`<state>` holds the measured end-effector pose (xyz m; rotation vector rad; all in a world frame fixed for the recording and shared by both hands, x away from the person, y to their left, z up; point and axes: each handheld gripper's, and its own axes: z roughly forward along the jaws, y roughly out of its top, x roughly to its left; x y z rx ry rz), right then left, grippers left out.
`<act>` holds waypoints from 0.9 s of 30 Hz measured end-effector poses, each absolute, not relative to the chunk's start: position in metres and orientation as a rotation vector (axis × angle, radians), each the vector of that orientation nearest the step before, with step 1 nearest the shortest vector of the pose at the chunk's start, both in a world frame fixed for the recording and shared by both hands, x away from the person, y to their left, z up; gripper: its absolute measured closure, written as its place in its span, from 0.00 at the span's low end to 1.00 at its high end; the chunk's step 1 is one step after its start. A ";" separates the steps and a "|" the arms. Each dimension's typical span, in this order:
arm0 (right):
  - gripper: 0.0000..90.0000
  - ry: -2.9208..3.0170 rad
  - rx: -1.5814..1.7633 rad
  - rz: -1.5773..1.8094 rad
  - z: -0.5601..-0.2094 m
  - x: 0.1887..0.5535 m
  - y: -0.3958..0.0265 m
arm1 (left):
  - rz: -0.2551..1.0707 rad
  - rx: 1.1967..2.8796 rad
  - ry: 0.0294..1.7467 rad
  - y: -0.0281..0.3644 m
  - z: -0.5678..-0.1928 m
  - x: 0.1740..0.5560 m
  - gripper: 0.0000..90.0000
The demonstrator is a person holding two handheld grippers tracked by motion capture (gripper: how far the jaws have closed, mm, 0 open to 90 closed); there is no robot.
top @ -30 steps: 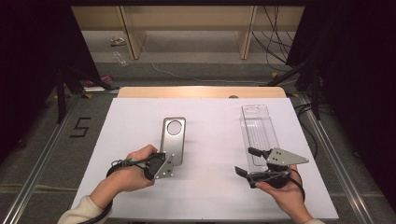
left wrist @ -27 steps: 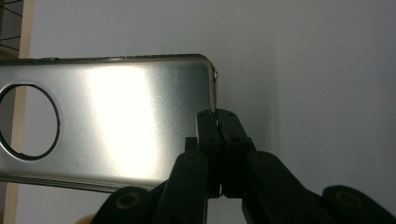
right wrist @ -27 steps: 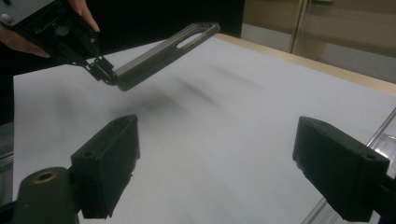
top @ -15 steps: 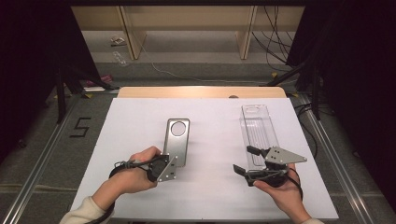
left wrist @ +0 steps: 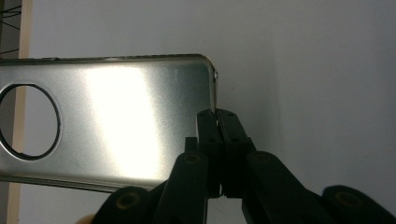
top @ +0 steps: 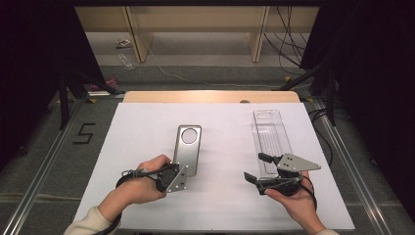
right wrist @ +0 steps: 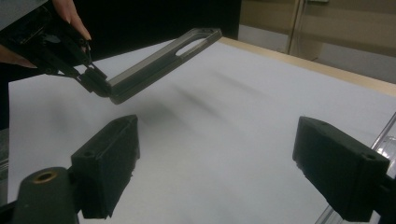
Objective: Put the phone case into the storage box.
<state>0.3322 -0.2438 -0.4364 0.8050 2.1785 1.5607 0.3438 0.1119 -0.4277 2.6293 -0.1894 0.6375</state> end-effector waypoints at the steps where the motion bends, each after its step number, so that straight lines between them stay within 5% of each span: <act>1: 0.18 2.178 0.806 1.561 -0.436 0.332 -0.244 | 0.640 2.628 -0.186 0.112 -0.428 0.343 0.98; 27: 0.18 2.159 0.825 1.577 -0.434 0.337 -0.235 | 0.626 2.632 -0.235 0.102 -0.429 0.339 0.98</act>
